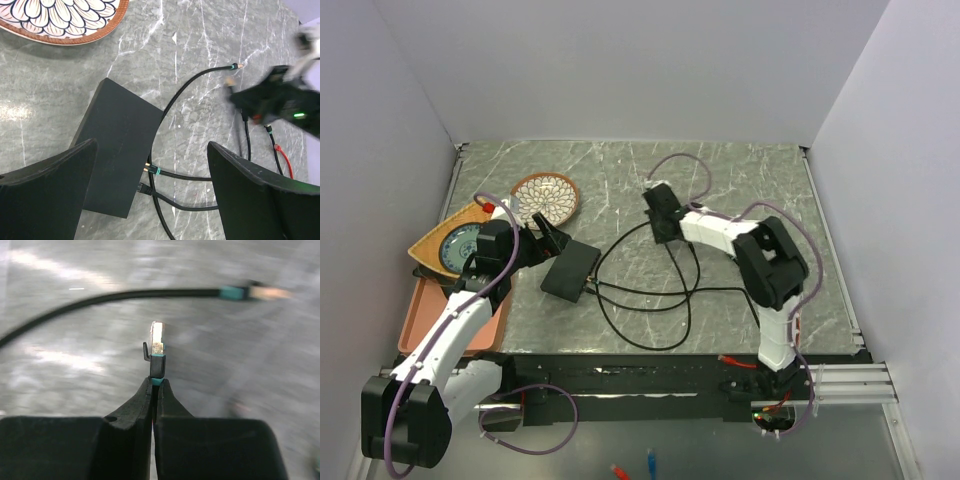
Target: Insert the plug into the switch port
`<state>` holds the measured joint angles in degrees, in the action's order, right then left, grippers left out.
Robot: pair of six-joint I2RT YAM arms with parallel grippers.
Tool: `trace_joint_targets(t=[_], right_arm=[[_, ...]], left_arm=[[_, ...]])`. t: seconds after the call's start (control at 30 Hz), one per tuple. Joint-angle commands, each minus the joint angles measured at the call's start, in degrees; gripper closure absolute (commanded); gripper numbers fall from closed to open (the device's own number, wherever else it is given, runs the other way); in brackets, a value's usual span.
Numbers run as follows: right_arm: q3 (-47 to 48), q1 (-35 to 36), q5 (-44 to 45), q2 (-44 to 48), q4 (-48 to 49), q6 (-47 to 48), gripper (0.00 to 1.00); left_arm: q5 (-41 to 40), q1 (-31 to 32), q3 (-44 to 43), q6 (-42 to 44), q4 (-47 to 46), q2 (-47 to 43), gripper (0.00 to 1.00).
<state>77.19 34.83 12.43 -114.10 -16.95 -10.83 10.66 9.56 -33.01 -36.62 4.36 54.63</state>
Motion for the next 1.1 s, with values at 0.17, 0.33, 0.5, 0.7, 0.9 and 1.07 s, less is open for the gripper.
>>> trace_joint_targets(t=[0.17,0.33,0.5,0.7,0.9,1.07], right_arm=[[-5.82,-12.59,18.23,31.7,2.61,-2.0,1.0],[-6.26,-13.12,29.48,43.51,7.89,2.56,1.0],[-13.62,-13.03,32.32,56.08,23.86,10.29,1.0],[-13.29,-12.24,28.53,59.96,26.62,16.71,1.0],[-14.62,-8.99,21.16,59.44,24.78,20.92,1.0],[-10.13,-2.24,9.9,48.82,12.92,25.58,1.0]], left_arm=[[0.59,-0.25,0.67,0.59,-1.46,-1.63,0.04],[1.12,-0.25,1.29,0.24,-1.81,-2.16,0.04],[1.74,-0.25,1.46,0.06,-1.81,-2.6,0.04],[2.61,-0.25,2.16,-0.56,-2.69,-3.04,0.04],[3.84,-0.25,2.87,-0.65,-3.48,-3.3,0.04],[6.65,-0.25,3.66,-0.73,-5.58,-3.83,0.04]])
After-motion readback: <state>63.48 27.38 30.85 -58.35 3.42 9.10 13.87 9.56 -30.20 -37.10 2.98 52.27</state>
